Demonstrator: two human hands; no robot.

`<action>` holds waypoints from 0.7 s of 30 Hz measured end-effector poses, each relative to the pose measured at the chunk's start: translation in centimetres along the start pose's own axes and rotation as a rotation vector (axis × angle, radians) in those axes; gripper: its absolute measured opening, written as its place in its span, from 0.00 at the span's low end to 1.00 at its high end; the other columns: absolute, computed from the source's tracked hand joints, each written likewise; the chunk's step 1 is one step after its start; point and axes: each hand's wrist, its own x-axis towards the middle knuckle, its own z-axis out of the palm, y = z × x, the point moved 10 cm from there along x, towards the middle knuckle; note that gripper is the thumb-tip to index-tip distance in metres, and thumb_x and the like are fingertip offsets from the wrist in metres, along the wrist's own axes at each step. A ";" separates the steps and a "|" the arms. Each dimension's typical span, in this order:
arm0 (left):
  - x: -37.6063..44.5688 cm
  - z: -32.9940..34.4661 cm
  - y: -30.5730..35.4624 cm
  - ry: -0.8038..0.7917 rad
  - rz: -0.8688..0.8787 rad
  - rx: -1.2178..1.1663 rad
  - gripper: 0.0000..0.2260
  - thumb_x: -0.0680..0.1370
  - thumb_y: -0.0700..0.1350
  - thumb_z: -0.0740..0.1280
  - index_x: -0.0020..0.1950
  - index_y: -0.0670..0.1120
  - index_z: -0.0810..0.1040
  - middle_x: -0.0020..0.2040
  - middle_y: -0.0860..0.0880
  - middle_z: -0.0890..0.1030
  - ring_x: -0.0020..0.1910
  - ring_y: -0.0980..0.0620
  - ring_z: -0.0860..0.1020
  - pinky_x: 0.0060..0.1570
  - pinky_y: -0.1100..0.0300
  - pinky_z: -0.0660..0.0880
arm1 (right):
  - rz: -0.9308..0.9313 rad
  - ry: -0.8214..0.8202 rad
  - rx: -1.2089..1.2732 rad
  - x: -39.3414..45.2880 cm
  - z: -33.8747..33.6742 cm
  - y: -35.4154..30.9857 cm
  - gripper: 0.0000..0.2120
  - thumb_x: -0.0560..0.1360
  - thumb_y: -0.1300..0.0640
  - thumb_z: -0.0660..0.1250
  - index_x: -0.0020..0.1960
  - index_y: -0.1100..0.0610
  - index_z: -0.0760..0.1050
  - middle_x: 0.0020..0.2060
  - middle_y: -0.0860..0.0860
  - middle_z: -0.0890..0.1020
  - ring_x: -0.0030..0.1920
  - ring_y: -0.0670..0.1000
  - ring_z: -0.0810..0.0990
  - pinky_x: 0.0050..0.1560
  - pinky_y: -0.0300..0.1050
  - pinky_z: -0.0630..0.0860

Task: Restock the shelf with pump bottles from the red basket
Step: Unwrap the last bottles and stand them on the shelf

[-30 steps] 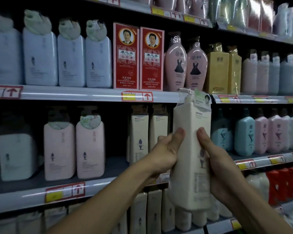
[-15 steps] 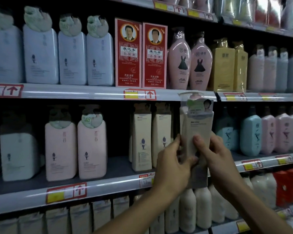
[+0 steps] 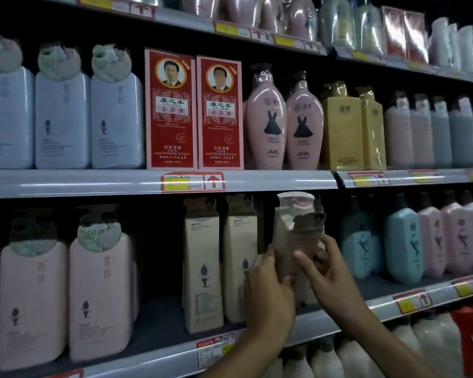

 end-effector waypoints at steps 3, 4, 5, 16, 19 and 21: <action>0.4 0.4 -0.3 -0.032 -0.027 0.013 0.27 0.77 0.43 0.71 0.74 0.57 0.70 0.62 0.58 0.80 0.61 0.56 0.79 0.58 0.56 0.78 | -0.033 0.047 -0.041 0.8 0.1 0.8 0.15 0.78 0.56 0.67 0.65 0.54 0.74 0.54 0.45 0.87 0.56 0.45 0.85 0.51 0.33 0.79; 0.5 0.2 -0.2 -0.033 -0.035 0.008 0.27 0.77 0.45 0.70 0.74 0.59 0.68 0.63 0.59 0.80 0.61 0.56 0.79 0.59 0.55 0.78 | -0.046 0.051 -0.060 1.0 0.3 0.9 0.13 0.80 0.58 0.66 0.63 0.52 0.75 0.53 0.45 0.87 0.55 0.45 0.85 0.49 0.33 0.79; 0.6 0.1 -0.2 -0.030 -0.040 -0.001 0.25 0.79 0.48 0.69 0.73 0.61 0.67 0.62 0.60 0.80 0.60 0.56 0.79 0.58 0.54 0.78 | -0.052 0.051 -0.078 1.3 0.5 1.0 0.11 0.80 0.59 0.66 0.62 0.50 0.76 0.52 0.44 0.86 0.54 0.44 0.85 0.48 0.32 0.79; 0.9 0.2 0.9 -0.036 -0.023 0.129 0.13 0.81 0.54 0.62 0.64 0.59 0.65 0.50 0.54 0.78 0.42 0.59 0.70 0.39 0.57 0.71 | -0.039 0.003 -0.156 1.7 0.7 0.7 0.10 0.82 0.60 0.65 0.61 0.49 0.76 0.49 0.39 0.86 0.49 0.38 0.84 0.44 0.29 0.77; 0.9 0.2 1.8 -0.034 -0.039 0.155 0.08 0.81 0.53 0.61 0.57 0.55 0.65 0.40 0.56 0.69 0.36 0.58 0.65 0.36 0.56 0.68 | -0.043 -0.016 -0.219 1.7 0.8 0.3 0.10 0.82 0.58 0.65 0.62 0.48 0.75 0.49 0.38 0.86 0.49 0.37 0.84 0.45 0.28 0.77; 0.6 0.1 2.2 -0.039 -0.031 0.174 0.07 0.82 0.51 0.61 0.57 0.53 0.65 0.39 0.57 0.69 0.39 0.54 0.70 0.38 0.56 0.72 | -0.056 -0.017 -0.259 1.5 1.1 -0.2 0.13 0.82 0.56 0.66 0.66 0.48 0.74 0.50 0.39 0.86 0.50 0.36 0.84 0.46 0.30 0.78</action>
